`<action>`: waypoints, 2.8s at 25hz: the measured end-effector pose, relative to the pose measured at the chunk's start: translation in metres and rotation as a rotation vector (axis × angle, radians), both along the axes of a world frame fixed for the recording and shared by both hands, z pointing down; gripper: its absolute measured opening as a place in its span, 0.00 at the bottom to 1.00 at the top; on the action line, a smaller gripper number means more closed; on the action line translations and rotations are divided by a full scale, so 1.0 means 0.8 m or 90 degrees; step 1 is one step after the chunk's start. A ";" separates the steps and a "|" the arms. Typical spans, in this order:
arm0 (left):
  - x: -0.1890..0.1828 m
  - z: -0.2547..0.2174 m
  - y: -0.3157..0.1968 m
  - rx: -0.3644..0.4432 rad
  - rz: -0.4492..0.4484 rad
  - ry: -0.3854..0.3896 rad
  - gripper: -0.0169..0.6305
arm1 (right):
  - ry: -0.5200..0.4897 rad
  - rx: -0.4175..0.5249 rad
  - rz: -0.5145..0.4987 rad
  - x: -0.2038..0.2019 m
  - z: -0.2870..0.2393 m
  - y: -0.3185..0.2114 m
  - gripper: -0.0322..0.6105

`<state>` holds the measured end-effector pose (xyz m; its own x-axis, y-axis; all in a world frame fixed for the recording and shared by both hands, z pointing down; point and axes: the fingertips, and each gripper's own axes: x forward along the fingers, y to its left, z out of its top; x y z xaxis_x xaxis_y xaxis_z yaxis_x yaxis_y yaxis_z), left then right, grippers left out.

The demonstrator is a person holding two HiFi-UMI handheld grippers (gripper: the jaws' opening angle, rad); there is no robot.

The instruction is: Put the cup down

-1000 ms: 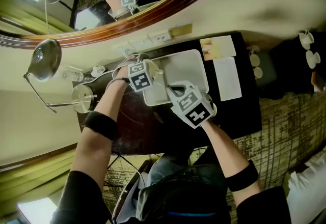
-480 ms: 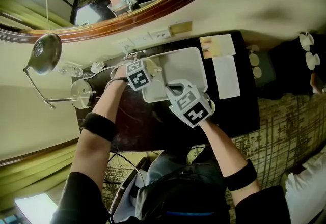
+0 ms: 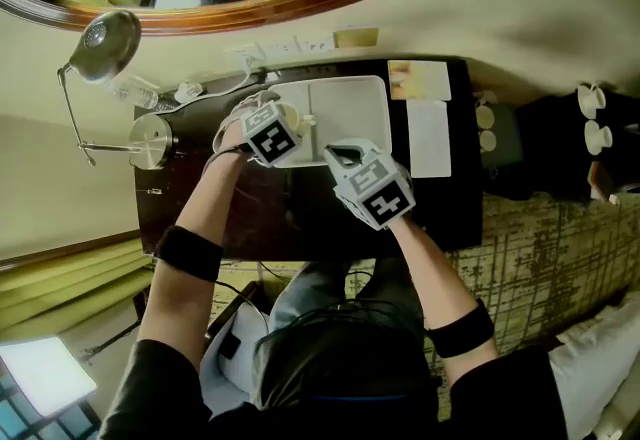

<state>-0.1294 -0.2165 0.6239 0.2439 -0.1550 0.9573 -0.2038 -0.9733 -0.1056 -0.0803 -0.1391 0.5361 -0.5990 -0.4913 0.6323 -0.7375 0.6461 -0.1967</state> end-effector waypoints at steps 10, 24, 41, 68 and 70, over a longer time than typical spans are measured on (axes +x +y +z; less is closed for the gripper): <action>0.007 -0.039 0.090 0.013 -0.153 0.049 0.68 | 0.016 0.029 -0.082 0.033 -0.015 0.041 0.05; 0.028 0.017 0.190 0.016 -0.320 0.043 0.68 | 0.000 0.011 -0.132 0.094 -0.009 0.082 0.05; 0.044 0.084 0.192 0.049 -0.358 -0.017 0.68 | -0.013 -0.003 -0.128 0.130 -0.003 0.095 0.05; 0.035 0.098 0.192 0.070 -0.380 0.022 0.75 | -0.009 -0.006 -0.109 0.126 -0.006 0.092 0.05; 0.037 0.090 0.193 0.075 -0.369 0.025 0.77 | -0.009 -0.005 -0.107 0.123 -0.007 0.094 0.05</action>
